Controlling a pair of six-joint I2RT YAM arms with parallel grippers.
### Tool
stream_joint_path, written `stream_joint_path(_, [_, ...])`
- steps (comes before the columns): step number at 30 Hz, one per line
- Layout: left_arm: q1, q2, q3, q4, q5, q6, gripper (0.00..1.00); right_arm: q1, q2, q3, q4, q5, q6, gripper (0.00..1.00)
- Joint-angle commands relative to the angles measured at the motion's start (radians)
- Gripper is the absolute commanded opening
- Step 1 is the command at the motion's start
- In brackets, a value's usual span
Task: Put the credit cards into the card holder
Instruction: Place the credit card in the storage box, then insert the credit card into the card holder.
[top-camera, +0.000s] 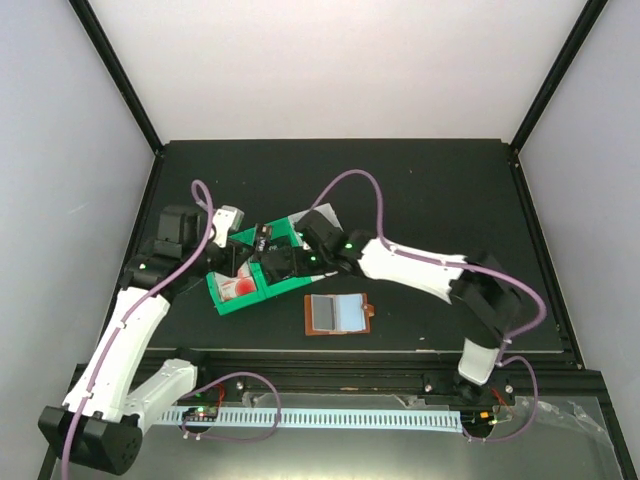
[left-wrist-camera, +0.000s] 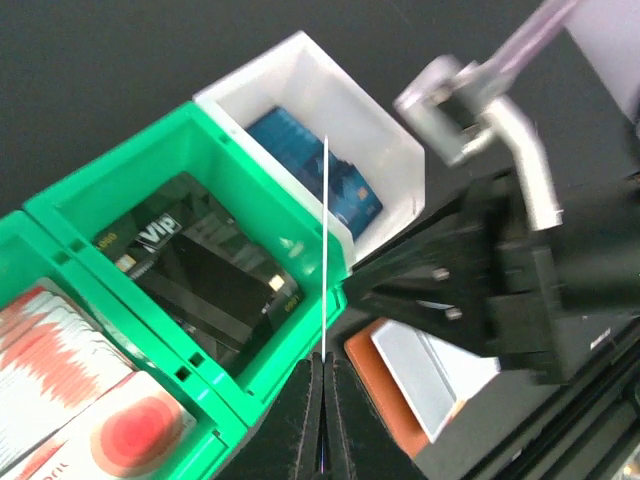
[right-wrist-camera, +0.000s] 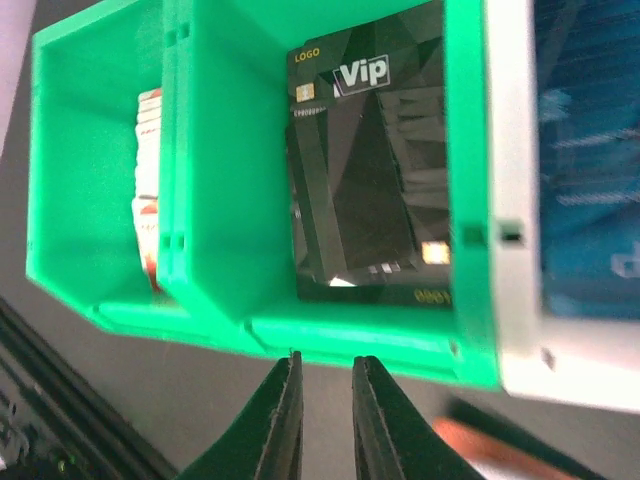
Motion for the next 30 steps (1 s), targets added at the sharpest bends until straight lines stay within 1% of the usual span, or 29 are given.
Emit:
stream_joint_path(1, [-0.105,0.042,0.036,-0.016,-0.076,0.000,0.02,0.001,-0.235,-0.149,0.074,0.068,0.008,0.19])
stream_joint_path(4, [-0.176,0.066,0.017,0.012,-0.079,-0.087,0.02,0.000,-0.359,-0.285,0.056,0.125,0.016,0.23])
stream_joint_path(7, [-0.275,0.050,-0.059,0.128,-0.076,-0.233,0.02,0.001,-0.461,-0.391,-0.010,0.194,0.033,0.27])
stream_joint_path(10, [-0.355,0.012,-0.164,0.285,-0.069,-0.411,0.02,0.002,-0.531,-0.476,-0.075,0.238,0.051,0.32])
stream_joint_path(13, [-0.444,-0.021,-0.280,0.465,-0.077,-0.600,0.02,0.007,-0.565,-0.533,-0.127,0.265,0.061,0.37])
stream_joint_path(16, [-0.531,-0.012,-0.374,0.594,-0.132,-0.755,0.02,0.019,-0.563,-0.557,-0.172,0.283,0.065,0.43])
stream_joint_path(20, [-0.646,0.033,-0.437,0.707,-0.231,-0.883,0.01,0.049,-0.539,-0.581,-0.215,0.305,0.082,0.49])
stream_joint_path(24, [-0.732,0.109,-0.477,0.775,-0.324,-0.982,0.02,0.066,-0.501,-0.612,-0.200,0.288,0.084,0.53])
stream_joint_path(27, [-0.772,0.161,-0.515,0.854,-0.355,-1.034,0.02,0.080,-0.453,-0.609,-0.190,0.277,0.077,0.54])
stream_joint_path(30, [-0.805,0.208,-0.537,0.887,-0.401,-1.080,0.02,0.097,-0.400,-0.599,-0.182,0.271,0.080,0.54])
